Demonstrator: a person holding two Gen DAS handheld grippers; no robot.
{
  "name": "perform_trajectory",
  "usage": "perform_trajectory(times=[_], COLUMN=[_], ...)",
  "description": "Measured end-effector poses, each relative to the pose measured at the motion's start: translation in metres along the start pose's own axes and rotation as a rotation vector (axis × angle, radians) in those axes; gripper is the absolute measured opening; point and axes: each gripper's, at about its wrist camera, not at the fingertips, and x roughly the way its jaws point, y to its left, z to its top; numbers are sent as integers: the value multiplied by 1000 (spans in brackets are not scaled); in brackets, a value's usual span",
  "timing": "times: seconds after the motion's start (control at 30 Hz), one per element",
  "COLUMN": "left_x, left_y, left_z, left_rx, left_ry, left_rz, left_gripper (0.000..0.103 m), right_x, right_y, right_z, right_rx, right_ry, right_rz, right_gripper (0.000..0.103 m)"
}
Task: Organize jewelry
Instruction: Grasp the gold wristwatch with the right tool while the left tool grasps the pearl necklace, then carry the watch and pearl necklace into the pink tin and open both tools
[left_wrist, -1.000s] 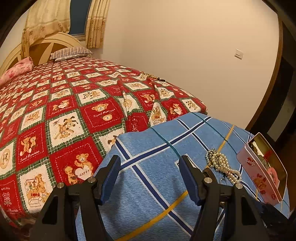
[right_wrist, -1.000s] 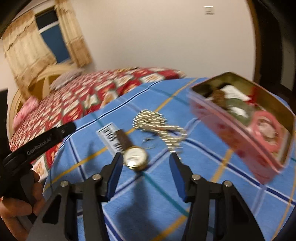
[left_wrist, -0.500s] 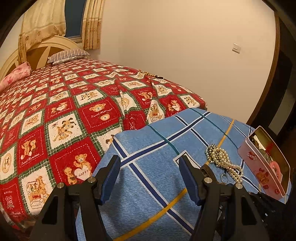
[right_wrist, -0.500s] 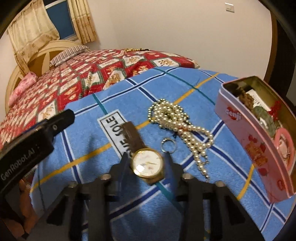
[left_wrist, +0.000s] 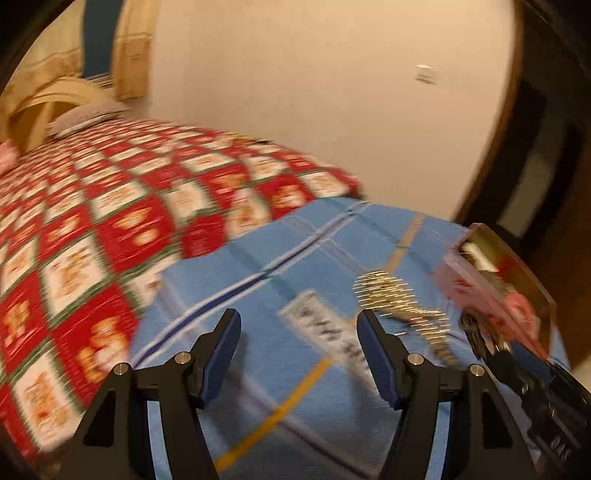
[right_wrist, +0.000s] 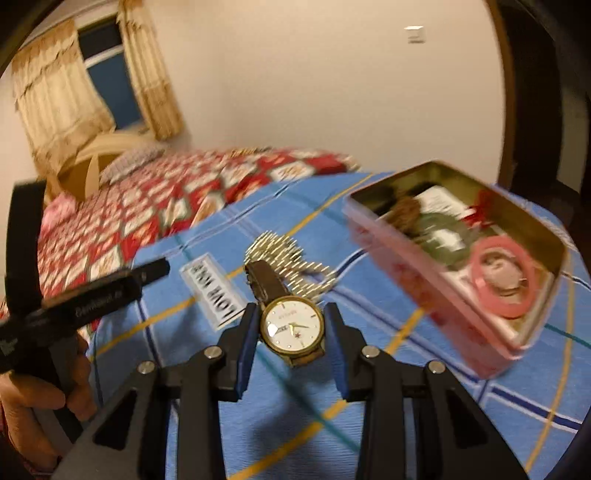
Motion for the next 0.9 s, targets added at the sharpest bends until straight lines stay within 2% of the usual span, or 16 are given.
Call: perform_trajectory(times=[0.1,0.2,0.3,0.37,0.4,0.43,0.47,0.53,0.67,0.9], left_x=[10,31,52,66,74,77,78,71,49,-2], left_y=[-21,-44,-59,-65,-68,-68,-68,-64,-60,-48], left_z=[6,16,21,21,18,16,15,16,17,21], left_rx=[63,89,109,121,131,135,128,115,119,77], left_ry=[-2,47,86,119,145,157,167,137,40,-107], left_rz=[-55,-127,-142,-145,-146,-140,-158,-181,-196,-311], left_gripper=[65,65,65,53,31,17,16,7,5,5], right_x=[-11,-18,-19,-17,-17,-17,-17,-22,-23,-33], right_y=[-12,-23,-29,-34,-36,-36,-37,-42,-46,-57], right_z=[5,8,9,9,9,9,9,7,6,7], right_rx=[56,105,125,143,150,154,156,159,171,219], right_ry=[-70,-120,-135,-132,-132,-132,-133,-133,-136,-174], right_rz=[-22,-67,-101,-103,-100,-100,-103,-102,-102,-106], right_gripper=[38,38,38,38,38,38,38,38,38,38])
